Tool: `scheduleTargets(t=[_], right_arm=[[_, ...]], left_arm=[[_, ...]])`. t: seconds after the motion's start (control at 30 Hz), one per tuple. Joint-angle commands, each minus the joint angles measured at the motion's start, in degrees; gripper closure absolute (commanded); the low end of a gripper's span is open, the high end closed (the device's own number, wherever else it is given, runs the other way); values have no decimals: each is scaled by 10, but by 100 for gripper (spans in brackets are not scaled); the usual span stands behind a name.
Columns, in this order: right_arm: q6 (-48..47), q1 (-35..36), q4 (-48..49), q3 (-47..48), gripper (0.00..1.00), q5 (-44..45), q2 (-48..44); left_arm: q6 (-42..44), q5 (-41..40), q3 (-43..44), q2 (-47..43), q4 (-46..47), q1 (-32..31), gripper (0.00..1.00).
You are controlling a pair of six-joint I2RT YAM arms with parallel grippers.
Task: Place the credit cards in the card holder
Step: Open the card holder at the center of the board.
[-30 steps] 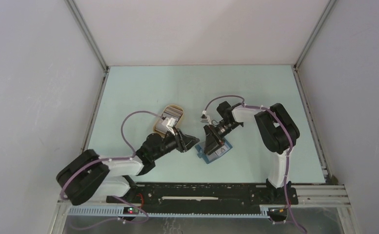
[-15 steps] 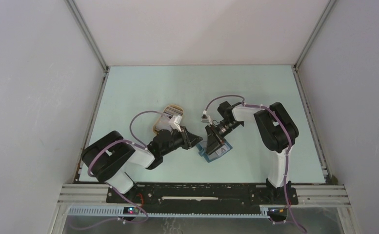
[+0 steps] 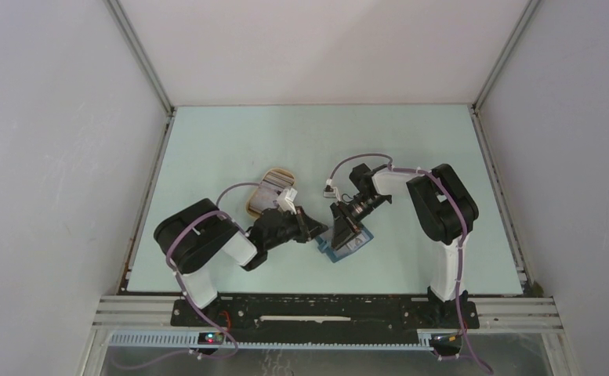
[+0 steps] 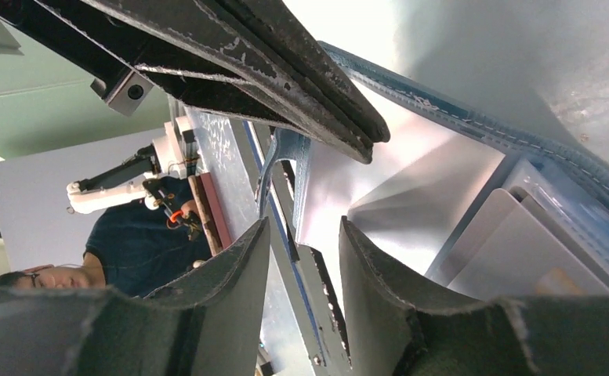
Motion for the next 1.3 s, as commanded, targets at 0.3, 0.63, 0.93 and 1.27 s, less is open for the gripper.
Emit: scheduleTargets(t=[0.3, 0.63, 0.93, 1.27], right_arm=[[-29, -15, -28, 30, 49, 20, -29], [-98, -49, -58, 31, 42, 130, -153], [-65, -68, 0, -9, 48, 218, -188], [-27, -51, 23, -7, 48, 266, -140]], left_arm=[[33, -25, 0, 4, -79, -6, 100], [60, -20, 2, 7, -100, -6, 100], [67, 6, 5, 22, -70, -9, 100], [67, 8, 3, 20, -66, -12, 100]])
